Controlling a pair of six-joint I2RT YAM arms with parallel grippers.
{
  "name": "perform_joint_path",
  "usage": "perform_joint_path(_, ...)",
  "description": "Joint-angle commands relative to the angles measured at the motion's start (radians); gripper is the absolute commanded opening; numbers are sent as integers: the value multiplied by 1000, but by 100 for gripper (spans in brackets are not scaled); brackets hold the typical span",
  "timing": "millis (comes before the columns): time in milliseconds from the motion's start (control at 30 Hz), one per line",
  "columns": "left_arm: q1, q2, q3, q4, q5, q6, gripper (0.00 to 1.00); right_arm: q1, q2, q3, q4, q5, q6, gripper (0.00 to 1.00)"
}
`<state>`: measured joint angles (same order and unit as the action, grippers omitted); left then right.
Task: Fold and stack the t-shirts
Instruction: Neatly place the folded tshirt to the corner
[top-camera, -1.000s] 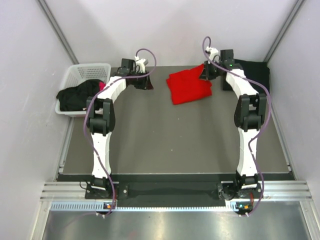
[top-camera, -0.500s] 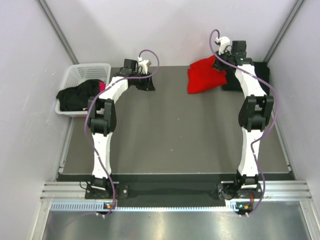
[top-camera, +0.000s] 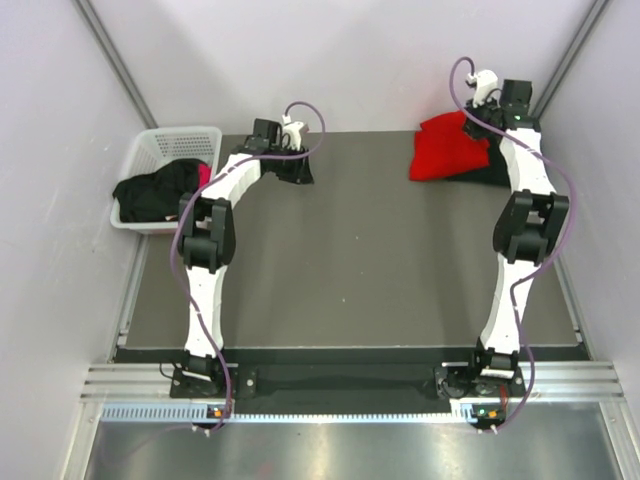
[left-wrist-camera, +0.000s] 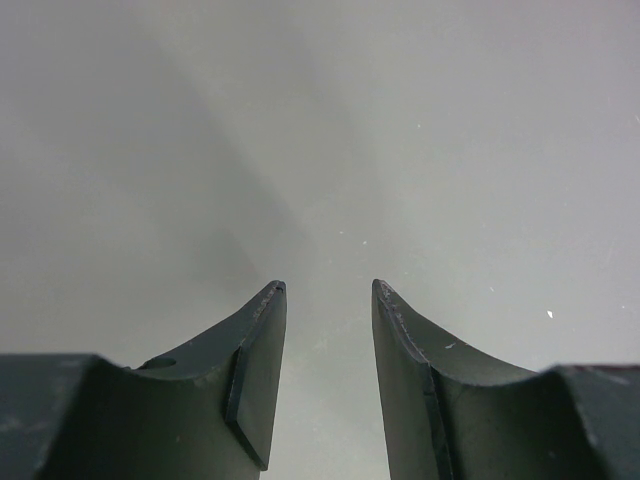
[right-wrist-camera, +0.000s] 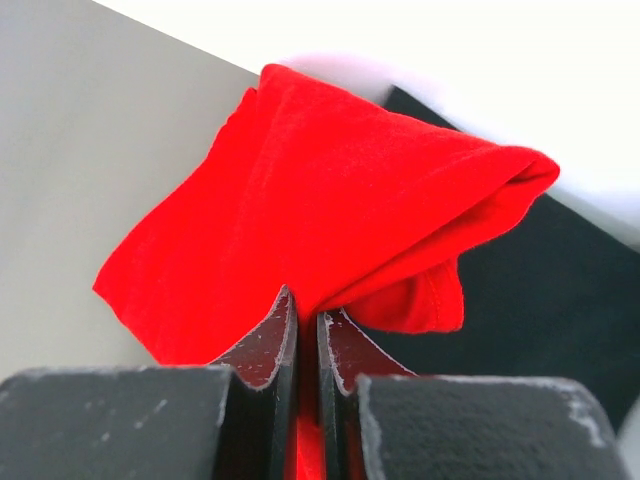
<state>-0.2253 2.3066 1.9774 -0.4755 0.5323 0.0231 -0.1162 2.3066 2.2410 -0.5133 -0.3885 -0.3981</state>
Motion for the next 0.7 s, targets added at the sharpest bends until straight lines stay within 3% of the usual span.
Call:
perform_joint_path(0,-22,-30,31,2,-3,28,45,-5,-130,71,25,-13,-74,0)
perform_joint_path(400,-52,-7,54,0,-11,31,45,-68,-199,74,33,-44,-42,0)
perform_joint_path(667,-60,-6,54,-3,-20,35,45,-119,-112,72,36,-7,-77,0)
